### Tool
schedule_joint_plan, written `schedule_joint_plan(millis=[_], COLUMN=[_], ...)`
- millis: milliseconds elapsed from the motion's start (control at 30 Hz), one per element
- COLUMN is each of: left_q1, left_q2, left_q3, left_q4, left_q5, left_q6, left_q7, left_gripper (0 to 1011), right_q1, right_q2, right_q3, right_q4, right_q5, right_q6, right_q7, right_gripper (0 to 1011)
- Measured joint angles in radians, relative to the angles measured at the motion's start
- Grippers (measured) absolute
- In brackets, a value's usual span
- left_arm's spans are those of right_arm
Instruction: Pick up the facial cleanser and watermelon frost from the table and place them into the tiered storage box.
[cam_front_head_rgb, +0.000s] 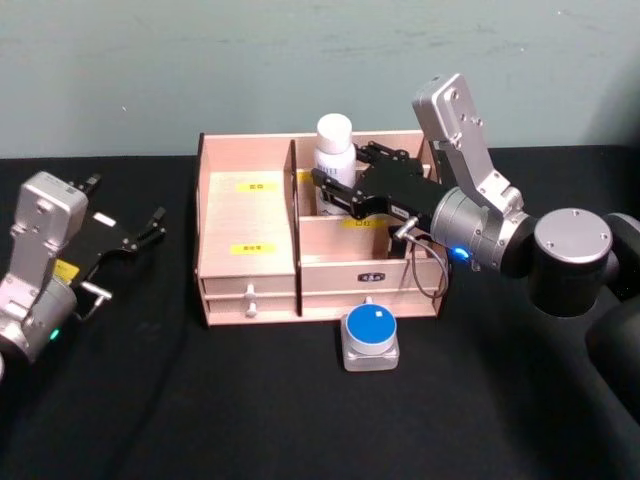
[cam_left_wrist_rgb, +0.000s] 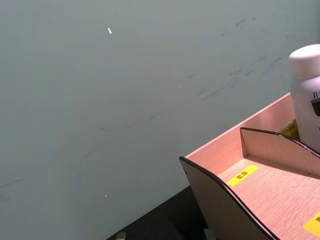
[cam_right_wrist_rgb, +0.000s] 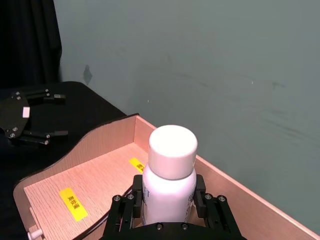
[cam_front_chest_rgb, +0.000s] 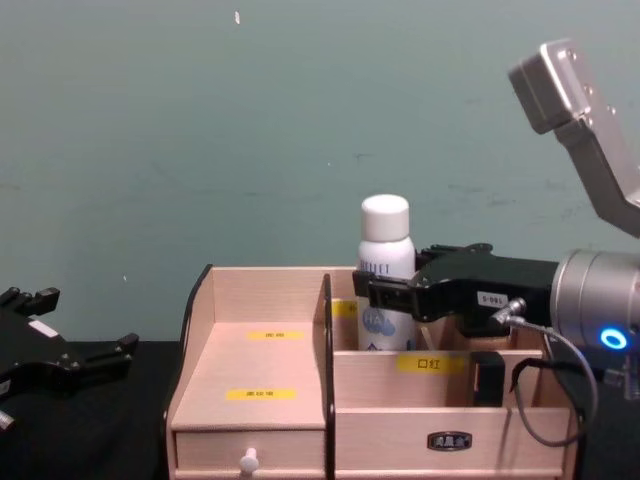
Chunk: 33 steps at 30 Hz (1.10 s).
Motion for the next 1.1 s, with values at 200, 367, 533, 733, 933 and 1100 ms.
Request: schedule_joint_plan(millis=[200, 367, 533, 733, 933, 1100], left_q1=[0.0, 0.0, 0.0, 0.0, 0.0, 0.0], left_q2=[0.0, 0.0, 0.0, 0.0, 0.0, 0.0], left_q3=[0.0, 0.0, 0.0, 0.0, 0.0, 0.0], left_q4=[0.0, 0.0, 0.0, 0.0, 0.0, 0.0], left_q5=[0.0, 0.0, 0.0, 0.0, 0.0, 0.0], left_q6=[0.0, 0.0, 0.0, 0.0, 0.0, 0.0], left_q7=[0.0, 0.0, 0.0, 0.0, 0.0, 0.0], left_gripper=[1001, 1001, 1001, 1001, 1001, 1001], right_q1=[0.009, 0.012, 0.012, 0.012, 0.012, 0.012], right_q2=[-0.002, -0.001, -0.001, -0.001, -0.001, -0.001], right_q3=[-0.009, -0.014, -0.013, -0.013, -0.012, -0.012], right_q4=[0.011, 0.013, 0.013, 0.013, 0.013, 0.012], right_q5=[-0.013, -0.025, -0.025, -0.024, -0.022, -0.022], right_q6=[0.025, 0.04, 0.04, 0.038, 0.036, 0.036], right_q7=[-0.002, -0.009, -0.009, -0.009, -0.009, -0.008], right_gripper=[593, 593, 593, 593, 594, 702])
